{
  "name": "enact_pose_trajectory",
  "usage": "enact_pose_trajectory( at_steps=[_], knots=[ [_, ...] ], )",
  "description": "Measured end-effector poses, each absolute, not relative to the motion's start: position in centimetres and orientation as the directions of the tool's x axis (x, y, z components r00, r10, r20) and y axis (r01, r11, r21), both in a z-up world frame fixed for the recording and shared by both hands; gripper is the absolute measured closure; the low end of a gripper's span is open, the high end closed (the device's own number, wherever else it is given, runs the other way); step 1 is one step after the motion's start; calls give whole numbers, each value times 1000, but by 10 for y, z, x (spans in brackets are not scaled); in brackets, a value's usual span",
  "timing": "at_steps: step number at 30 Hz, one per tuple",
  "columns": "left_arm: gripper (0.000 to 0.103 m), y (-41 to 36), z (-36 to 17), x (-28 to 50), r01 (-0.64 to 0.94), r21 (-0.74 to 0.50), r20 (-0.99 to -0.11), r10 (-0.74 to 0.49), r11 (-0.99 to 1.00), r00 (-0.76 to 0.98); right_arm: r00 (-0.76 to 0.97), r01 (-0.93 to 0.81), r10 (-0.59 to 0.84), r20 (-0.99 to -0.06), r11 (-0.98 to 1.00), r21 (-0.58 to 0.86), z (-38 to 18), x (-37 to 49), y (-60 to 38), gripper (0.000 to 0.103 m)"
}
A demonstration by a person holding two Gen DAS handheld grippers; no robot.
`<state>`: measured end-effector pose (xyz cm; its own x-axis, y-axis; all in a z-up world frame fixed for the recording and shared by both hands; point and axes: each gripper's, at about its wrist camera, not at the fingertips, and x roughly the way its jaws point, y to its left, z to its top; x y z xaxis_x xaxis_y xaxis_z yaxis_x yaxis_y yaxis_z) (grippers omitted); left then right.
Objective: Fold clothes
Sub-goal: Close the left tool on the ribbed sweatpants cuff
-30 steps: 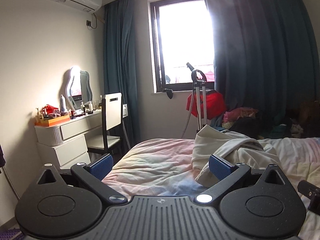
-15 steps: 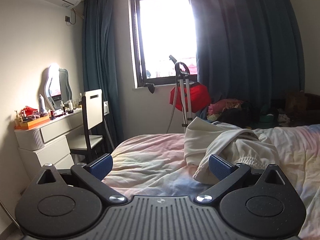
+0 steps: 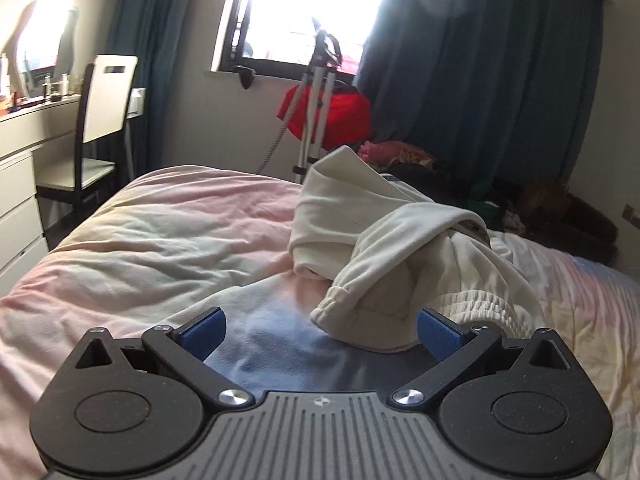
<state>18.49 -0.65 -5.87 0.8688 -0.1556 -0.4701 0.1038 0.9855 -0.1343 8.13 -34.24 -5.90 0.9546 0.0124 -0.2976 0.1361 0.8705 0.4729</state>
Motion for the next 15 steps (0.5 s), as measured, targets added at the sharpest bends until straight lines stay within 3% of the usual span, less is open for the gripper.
enact_pose_trajectory(
  at_steps=[5,7,8,10,11,15],
  knots=[
    [7,-26,-95,254,109,-156,-531,-176,982,829,953,105,41,-299,882,459,-74,114,-336,11],
    [17,-35,-109,278,101,-170,-573,-182,980,799,960,94,24,-280,910,403,-79,122,-328,11],
    [33,-37,-113,289,84,-179,-599,-176,980,781,958,84,34,-283,915,395,-83,126,-327,11],
    [39,-38,-119,306,33,-204,-639,-159,978,753,953,64,61,-297,917,394,-92,133,-326,11],
    [41,-35,-120,311,5,-224,-646,-153,975,748,946,55,83,-312,911,410,-97,137,-326,11],
    [73,-30,-90,296,19,-242,-624,-170,970,763,938,35,129,-321,888,459,-108,148,-324,11]
  ],
)
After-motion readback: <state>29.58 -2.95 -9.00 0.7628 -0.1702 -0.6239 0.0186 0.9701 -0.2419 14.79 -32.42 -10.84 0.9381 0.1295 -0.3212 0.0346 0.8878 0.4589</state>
